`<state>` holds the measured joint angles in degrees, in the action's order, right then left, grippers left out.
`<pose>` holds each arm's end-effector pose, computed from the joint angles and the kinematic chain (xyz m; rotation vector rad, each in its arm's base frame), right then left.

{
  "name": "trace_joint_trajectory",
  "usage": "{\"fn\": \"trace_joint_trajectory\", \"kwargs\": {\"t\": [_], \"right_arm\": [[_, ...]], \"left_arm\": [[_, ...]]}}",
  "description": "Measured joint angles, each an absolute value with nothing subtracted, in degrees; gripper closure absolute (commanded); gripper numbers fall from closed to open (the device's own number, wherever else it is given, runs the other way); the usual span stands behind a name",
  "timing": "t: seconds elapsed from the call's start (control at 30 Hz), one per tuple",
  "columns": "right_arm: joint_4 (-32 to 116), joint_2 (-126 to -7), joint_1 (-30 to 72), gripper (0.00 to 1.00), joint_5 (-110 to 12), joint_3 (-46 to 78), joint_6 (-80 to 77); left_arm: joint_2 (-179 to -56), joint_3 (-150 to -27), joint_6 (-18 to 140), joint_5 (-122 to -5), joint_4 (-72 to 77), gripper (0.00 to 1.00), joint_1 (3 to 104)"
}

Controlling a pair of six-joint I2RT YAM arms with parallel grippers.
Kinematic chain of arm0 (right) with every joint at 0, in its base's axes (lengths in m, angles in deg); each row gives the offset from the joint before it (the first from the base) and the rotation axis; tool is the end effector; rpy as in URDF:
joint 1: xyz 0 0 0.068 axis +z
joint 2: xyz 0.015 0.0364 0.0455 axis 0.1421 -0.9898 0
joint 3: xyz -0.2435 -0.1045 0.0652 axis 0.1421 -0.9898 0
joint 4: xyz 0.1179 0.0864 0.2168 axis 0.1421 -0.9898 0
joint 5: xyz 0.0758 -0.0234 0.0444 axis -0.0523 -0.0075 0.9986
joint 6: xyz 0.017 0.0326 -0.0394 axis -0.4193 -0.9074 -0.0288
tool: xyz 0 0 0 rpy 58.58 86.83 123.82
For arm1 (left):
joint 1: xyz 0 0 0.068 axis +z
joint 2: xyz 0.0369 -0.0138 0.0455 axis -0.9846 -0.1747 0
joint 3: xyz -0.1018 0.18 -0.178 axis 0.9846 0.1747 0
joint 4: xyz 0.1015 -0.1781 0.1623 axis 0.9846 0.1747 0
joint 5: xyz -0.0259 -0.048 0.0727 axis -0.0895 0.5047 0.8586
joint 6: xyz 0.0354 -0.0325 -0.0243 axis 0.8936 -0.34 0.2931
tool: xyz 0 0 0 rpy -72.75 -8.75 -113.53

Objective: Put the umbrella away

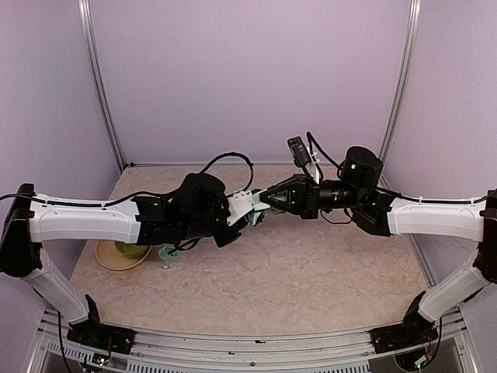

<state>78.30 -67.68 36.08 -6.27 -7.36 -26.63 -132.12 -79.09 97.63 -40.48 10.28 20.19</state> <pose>0.2113 0.2442 0.3170 -0.9881 1.4610 1.6548 0.1872 -0.3030 0.2628 1.3077 1.6663 -0.0917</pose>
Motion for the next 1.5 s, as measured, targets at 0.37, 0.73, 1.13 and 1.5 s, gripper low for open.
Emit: {"fn": "trace_joint_trajectory", "kwargs": {"t": [0.37, 0.73, 1.13, 1.5], "right_arm": [[81.75, -66.07, 34.15, 1.00, -12.74, -12.61, -37.63], [67.48, -69.28, 34.92, 1.00, -18.58, -10.84, -37.82], [58.41, -82.68, 38.07, 1.00, -19.52, -11.52, -38.09], [53.51, -89.87, 40.08, 0.89, -18.25, -9.44, -36.27]], "left_arm": [[-131.79, -74.72, 95.25, -48.81, 7.59, 1.00, 18.84], [-136.47, -74.17, 104.52, -26.73, 6.54, 1.00, 10.91], [-142.35, -67.46, 114.62, -22.38, 5.16, 1.00, 6.75], [-146.20, -69.93, 118.77, -27.15, 11.89, 1.00, 6.27]]}}
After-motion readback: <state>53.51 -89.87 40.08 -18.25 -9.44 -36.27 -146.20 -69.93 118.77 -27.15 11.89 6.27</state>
